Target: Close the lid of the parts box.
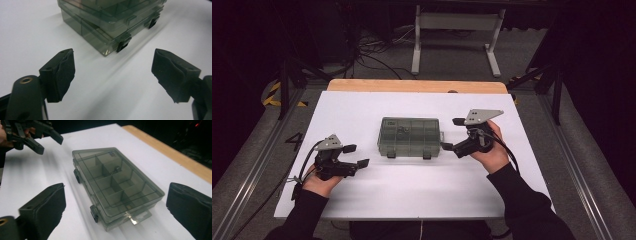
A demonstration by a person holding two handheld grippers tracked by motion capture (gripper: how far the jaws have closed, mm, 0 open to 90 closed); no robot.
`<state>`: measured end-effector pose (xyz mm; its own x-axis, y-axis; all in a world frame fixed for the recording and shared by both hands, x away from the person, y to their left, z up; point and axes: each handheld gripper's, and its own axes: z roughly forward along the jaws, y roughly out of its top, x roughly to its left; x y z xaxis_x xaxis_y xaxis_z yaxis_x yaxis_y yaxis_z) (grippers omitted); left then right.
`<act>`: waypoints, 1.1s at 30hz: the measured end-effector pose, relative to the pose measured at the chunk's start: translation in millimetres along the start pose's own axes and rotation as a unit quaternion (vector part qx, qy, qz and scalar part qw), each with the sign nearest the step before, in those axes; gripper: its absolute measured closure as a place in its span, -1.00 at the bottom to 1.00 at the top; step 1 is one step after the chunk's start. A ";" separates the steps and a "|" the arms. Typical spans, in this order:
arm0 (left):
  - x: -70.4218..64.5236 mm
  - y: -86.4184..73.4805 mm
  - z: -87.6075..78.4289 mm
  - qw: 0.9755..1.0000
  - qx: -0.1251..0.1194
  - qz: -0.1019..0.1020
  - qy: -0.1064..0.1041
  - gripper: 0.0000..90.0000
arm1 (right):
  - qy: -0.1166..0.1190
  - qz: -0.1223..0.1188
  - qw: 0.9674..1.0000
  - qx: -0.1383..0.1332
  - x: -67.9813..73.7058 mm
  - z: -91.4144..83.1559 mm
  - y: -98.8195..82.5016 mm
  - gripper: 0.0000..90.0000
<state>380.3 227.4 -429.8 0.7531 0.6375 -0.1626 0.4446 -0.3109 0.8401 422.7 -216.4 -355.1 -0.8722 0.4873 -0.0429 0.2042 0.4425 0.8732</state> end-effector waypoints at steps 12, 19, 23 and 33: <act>-1.6 -17.5 -13.7 0.997 -0.069 -0.019 0.003 -0.74 | -0.022 0.015 0.996 -0.081 -1.8 -41.6 -32.8 -0.98; 1.2 -28.5 -23.4 0.995 -0.095 -0.031 0.017 -0.82 | -0.038 0.022 0.992 -0.115 -4.0 -59.3 -55.6 -0.99; 2.2 -34.5 -28.8 0.994 -0.103 -0.033 0.024 -0.83 | -0.044 0.017 0.992 -0.115 -3.0 -64.3 -67.9 -0.99; -2.7 -44.5 -29.2 0.992 -0.118 -0.024 0.039 -0.94 | -0.065 0.014 0.989 -0.129 -1.9 -69.5 -97.1 -0.99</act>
<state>344.3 260.1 -451.6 0.6906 0.7024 -0.1726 0.3459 -0.1112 0.9317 373.6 -312.6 -406.1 -0.8000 0.5966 -0.0640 0.0933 0.2291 0.9689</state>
